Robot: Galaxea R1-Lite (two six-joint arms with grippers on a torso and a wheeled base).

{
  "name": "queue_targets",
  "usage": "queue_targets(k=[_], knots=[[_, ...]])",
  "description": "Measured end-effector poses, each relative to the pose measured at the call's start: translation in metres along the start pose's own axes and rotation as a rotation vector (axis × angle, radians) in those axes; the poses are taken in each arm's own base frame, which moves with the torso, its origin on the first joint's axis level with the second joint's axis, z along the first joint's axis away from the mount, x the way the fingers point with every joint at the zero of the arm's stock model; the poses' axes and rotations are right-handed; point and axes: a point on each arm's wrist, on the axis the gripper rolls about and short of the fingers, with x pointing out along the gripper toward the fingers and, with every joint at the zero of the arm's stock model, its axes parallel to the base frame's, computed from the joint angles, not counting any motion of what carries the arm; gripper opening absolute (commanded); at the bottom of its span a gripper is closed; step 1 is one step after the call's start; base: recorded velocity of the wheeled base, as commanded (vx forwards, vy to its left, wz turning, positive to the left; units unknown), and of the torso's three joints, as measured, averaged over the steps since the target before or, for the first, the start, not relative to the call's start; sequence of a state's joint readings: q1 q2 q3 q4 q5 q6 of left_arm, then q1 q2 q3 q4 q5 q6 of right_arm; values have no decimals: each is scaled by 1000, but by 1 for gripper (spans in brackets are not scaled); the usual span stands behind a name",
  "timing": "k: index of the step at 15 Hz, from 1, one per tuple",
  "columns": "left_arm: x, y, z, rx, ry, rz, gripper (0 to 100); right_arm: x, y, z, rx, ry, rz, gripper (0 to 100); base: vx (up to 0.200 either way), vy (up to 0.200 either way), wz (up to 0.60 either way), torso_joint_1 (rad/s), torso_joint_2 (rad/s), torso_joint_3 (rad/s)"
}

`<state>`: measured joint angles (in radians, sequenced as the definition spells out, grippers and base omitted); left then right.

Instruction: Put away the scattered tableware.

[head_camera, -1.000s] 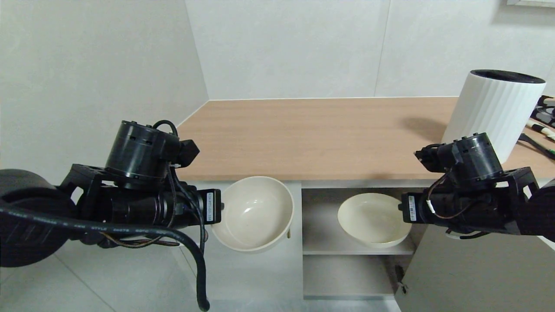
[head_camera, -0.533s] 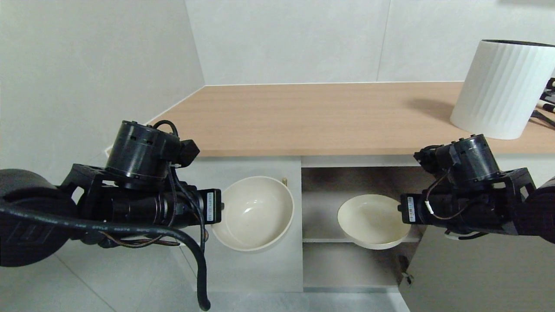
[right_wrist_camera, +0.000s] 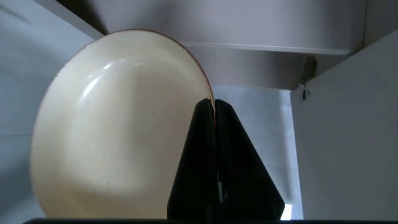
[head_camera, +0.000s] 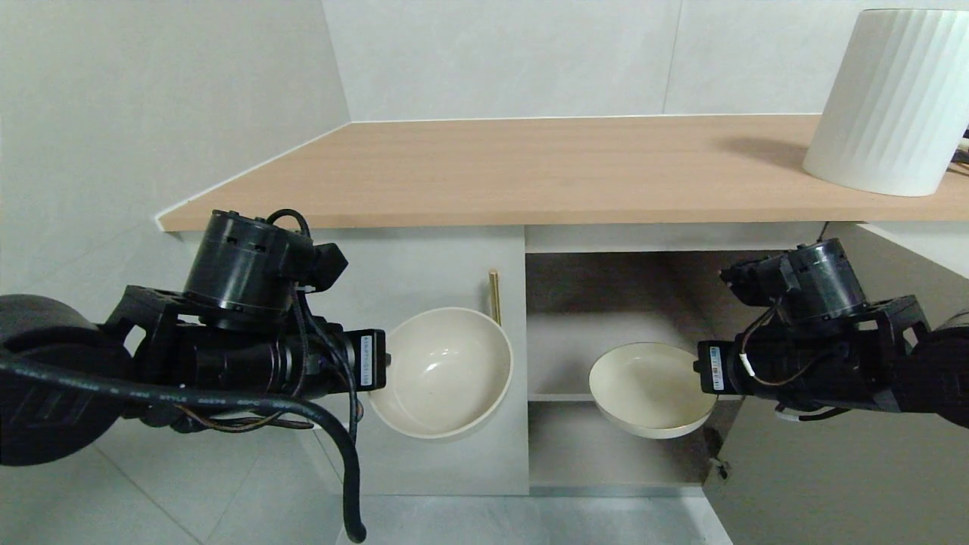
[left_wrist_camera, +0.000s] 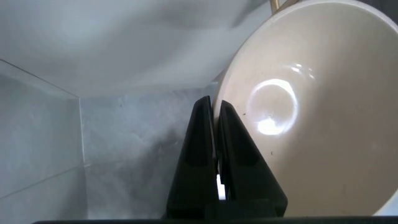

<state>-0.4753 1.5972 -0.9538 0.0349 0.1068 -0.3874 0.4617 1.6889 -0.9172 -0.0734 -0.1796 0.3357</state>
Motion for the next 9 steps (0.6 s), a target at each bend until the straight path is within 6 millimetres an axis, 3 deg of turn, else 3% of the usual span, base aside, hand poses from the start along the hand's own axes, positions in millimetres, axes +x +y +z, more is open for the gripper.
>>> queue_targets(k=[5,9], knots=[[0,0,0,0,0,0,0,6,1,-2,-6,15,-2,0,0,0,0,-2,8,11],[0,0,0,-2,0,0,0,27,9,-6,-13,16,9,0,0,0,0,0,0,0]])
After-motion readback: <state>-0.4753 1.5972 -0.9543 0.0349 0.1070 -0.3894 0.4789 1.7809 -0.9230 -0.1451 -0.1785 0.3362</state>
